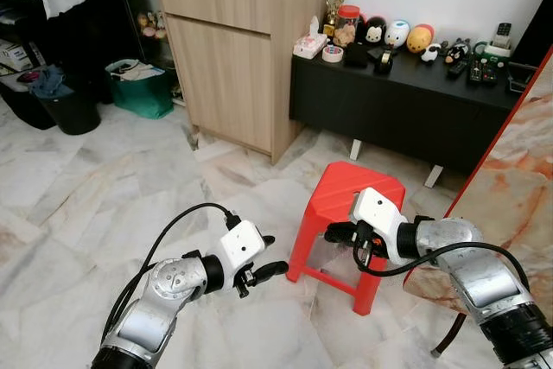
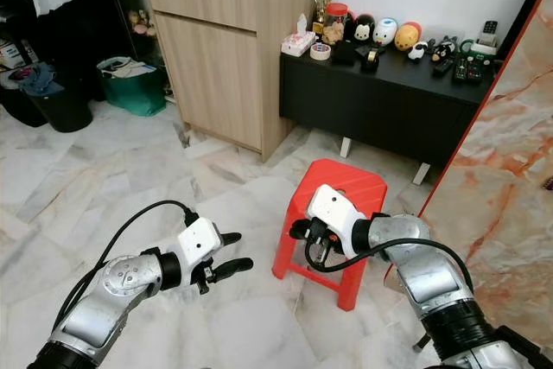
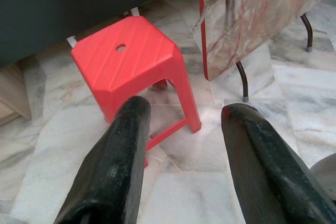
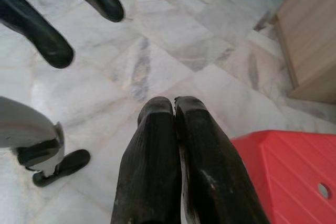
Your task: Hang keys on a hook
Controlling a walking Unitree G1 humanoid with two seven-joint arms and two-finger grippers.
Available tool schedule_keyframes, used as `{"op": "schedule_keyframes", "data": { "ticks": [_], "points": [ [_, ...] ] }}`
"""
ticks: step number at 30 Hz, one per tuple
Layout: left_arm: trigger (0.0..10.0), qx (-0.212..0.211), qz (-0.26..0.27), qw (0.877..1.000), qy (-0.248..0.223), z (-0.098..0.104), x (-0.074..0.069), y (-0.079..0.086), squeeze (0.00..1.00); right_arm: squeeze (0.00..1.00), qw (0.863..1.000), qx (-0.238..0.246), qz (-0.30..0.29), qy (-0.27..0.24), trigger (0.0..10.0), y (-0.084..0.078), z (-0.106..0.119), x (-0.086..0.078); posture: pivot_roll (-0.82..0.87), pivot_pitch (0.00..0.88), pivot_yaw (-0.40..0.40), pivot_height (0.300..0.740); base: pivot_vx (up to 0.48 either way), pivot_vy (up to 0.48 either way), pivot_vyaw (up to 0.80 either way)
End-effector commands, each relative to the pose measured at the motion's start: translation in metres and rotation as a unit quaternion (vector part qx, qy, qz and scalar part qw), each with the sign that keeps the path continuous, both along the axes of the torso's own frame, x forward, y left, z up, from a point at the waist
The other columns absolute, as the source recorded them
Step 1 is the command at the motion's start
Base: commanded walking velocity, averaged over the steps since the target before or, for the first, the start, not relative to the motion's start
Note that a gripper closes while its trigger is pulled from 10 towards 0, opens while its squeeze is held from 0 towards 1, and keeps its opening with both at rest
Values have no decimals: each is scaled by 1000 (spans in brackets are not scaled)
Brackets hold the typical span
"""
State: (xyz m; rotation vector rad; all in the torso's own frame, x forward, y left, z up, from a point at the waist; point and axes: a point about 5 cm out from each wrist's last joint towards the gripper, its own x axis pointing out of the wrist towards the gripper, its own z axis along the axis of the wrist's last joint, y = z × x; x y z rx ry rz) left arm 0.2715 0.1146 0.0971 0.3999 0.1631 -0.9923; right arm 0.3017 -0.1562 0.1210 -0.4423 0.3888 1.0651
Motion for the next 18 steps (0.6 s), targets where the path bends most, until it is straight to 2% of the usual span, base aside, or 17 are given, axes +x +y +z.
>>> {"op": "schedule_keyframes", "data": {
  "ticks": [1,7,14,18],
  "points": [
    [10000,5,-3,1000,-15,4,2,-3,0,0,1000,3,16,-13,10000,2,8,-1,12,0,-55,709,0,0,0],
    [10000,-24,17,999,-27,13,9,-6,0,0,999,36,24,-13,10000,10,16,-3,17,0,-59,709,0,0,0],
    [10000,-35,29,999,-29,11,11,-9,0,0,998,51,31,-16,10000,13,22,-3,11,0,-62,709,0,0,0],
    [10000,-30,38,998,-47,14,14,-8,0,0,998,57,36,-13,10000,14,23,-6,14,0,-64,709,0,0,0]
  ]
}}
